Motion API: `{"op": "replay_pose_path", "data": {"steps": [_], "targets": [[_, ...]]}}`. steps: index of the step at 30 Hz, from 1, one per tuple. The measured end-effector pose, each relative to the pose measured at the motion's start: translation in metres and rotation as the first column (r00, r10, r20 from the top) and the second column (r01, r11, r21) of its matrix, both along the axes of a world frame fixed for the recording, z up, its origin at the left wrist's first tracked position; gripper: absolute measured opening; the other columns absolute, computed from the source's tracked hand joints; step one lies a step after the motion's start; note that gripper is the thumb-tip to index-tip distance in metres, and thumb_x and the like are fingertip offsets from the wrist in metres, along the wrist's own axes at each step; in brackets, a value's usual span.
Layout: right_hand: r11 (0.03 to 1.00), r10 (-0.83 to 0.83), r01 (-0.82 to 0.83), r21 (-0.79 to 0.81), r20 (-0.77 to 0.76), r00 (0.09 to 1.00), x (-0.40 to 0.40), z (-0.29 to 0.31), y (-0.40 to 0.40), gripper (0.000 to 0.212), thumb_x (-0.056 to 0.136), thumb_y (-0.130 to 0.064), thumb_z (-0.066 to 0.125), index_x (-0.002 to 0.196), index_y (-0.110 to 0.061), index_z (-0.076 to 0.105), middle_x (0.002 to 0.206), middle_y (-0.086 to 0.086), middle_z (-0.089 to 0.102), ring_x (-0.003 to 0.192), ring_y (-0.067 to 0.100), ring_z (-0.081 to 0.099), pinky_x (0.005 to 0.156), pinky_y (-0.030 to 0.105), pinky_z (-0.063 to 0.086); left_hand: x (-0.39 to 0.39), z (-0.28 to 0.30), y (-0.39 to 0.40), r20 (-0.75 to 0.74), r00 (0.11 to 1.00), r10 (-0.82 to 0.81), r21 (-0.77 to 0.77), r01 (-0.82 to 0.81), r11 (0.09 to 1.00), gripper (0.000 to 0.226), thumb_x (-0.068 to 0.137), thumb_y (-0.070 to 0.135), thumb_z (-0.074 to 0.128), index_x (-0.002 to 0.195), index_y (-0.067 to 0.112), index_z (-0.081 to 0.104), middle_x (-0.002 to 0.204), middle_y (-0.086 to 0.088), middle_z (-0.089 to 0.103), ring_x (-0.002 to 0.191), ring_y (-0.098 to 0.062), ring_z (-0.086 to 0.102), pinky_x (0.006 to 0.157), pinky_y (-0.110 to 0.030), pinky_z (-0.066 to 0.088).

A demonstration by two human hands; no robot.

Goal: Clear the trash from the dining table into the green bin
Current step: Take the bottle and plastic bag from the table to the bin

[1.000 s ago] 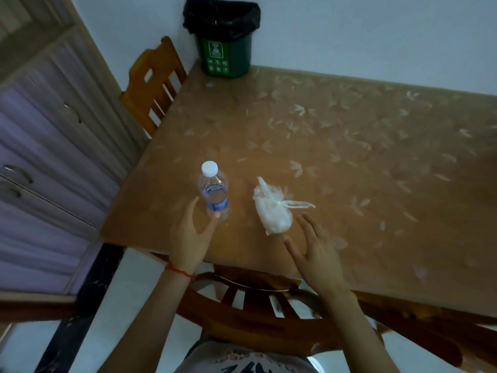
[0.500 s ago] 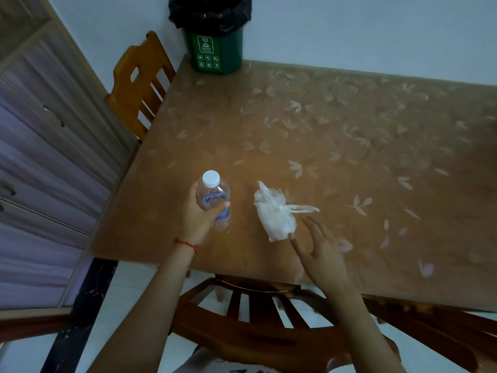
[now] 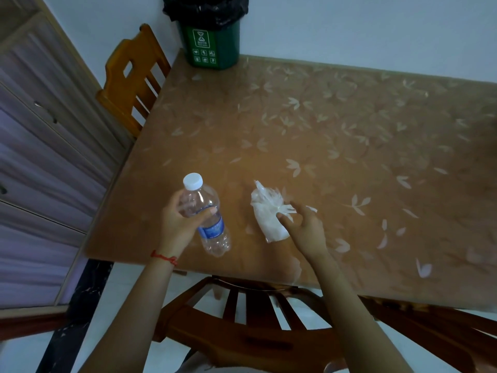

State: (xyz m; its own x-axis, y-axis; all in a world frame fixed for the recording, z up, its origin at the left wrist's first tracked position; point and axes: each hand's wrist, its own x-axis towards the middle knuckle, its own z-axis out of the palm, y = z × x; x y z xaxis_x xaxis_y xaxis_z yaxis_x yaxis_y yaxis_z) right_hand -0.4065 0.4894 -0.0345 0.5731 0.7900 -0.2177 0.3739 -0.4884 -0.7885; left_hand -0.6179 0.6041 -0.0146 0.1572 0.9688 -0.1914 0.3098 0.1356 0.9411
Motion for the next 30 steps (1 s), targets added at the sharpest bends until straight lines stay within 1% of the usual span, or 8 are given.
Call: {"op": "replay_pose_path", "data": {"steps": [2,4,7,11,17,21,26,30], "targets": [[0.999,-0.037,0.037,-0.005,-0.081,0.996,0.001,-0.003,0.011,0.053,0.081,-0.029,0.068,0.127,-0.009,0.051,0.119,0.004,0.061,0.097,0.004,0.048,0.066,0.004,0.036,-0.005,0.002,-0.005,0.009,1.000,-0.028,-0.014,0.028,1.000,0.056,0.066,0.007,0.078,0.116,0.010,0.053,0.113,-0.007,0.062,0.105,-0.021,0.058,0.071,-0.021,0.047],[0.999,-0.043,0.039,-0.034,-0.111,0.993,0.003,-0.010,0.022,0.059,0.079,-0.030,0.070,0.130,-0.010,0.048,0.124,0.004,0.059,0.102,0.007,0.051,0.073,0.004,0.037,-0.009,0.004,-0.012,0.008,0.999,-0.046,-0.020,0.046,0.999,0.057,0.066,0.007,0.077,0.118,0.010,0.053,0.111,-0.006,0.062,0.104,-0.020,0.058,0.069,-0.018,0.046],[0.991,-0.008,-0.008,-0.130,-0.123,0.992,0.004,-0.024,0.035,0.070,0.077,-0.034,0.071,0.135,-0.009,0.041,0.134,0.008,0.053,0.121,0.022,0.050,0.088,0.023,0.037,-0.014,0.007,-0.022,-0.016,0.998,-0.055,-0.017,0.055,0.998,0.056,0.068,0.006,0.075,0.119,0.010,0.052,0.106,0.000,0.063,0.098,-0.014,0.058,0.060,-0.009,0.047],[0.979,0.020,-0.045,-0.199,-0.126,0.992,0.005,-0.038,0.047,0.072,0.077,-0.031,0.072,0.136,-0.006,0.039,0.128,0.010,0.055,0.119,0.025,0.051,0.092,0.029,0.039,-0.023,0.007,-0.027,-0.024,1.000,-0.011,-0.033,0.010,0.999,0.055,0.067,0.004,0.076,0.117,0.009,0.053,0.096,0.008,0.062,0.088,0.000,0.056,0.060,-0.009,0.048],[0.979,-0.011,-0.007,-0.205,-0.087,0.996,0.007,-0.058,0.049,0.046,0.082,-0.023,0.066,0.122,-0.007,0.052,0.103,0.004,0.066,0.086,0.012,0.057,0.075,0.021,0.039,-0.032,0.003,-0.030,-0.027,0.999,0.019,-0.056,-0.021,0.998,0.054,0.069,0.006,0.075,0.117,0.015,0.052,0.098,0.013,0.061,0.092,-0.001,0.058,0.061,-0.010,0.047],[0.983,-0.084,0.058,-0.175,-0.146,0.986,0.010,-0.063,0.048,0.018,0.080,-0.017,0.065,0.094,-0.007,0.062,0.078,0.000,0.064,0.076,0.017,0.063,0.054,0.013,0.038,-0.032,0.002,-0.030,-0.038,0.999,0.012,-0.054,-0.014,0.998,0.053,0.069,0.008,0.075,0.117,0.015,0.053,0.100,0.010,0.062,0.092,-0.002,0.058,0.059,-0.009,0.047],[0.985,-0.126,0.106,-0.136,-0.152,0.980,0.009,-0.064,0.046,0.015,0.078,-0.018,0.067,0.074,-0.007,0.057,0.059,-0.005,0.055,0.056,0.007,0.053,0.045,0.008,0.038,-0.027,0.004,-0.031,-0.029,1.000,0.005,-0.042,-0.006,0.999,0.053,0.069,0.005,0.075,0.116,0.014,0.052,0.098,0.012,0.060,0.089,-0.001,0.057,0.058,-0.006,0.047],[0.989,-0.125,0.110,-0.099,-0.171,0.977,0.009,-0.057,0.044,0.014,0.079,-0.018,0.066,0.072,-0.007,0.060,0.060,-0.003,0.058,0.056,0.006,0.055,0.050,0.013,0.040,-0.027,0.005,-0.032,-0.025,1.000,0.006,-0.032,-0.007,0.999,0.052,0.069,0.004,0.074,0.116,0.014,0.052,0.096,0.015,0.058,0.087,0.000,0.056,0.058,-0.002,0.045]]}}
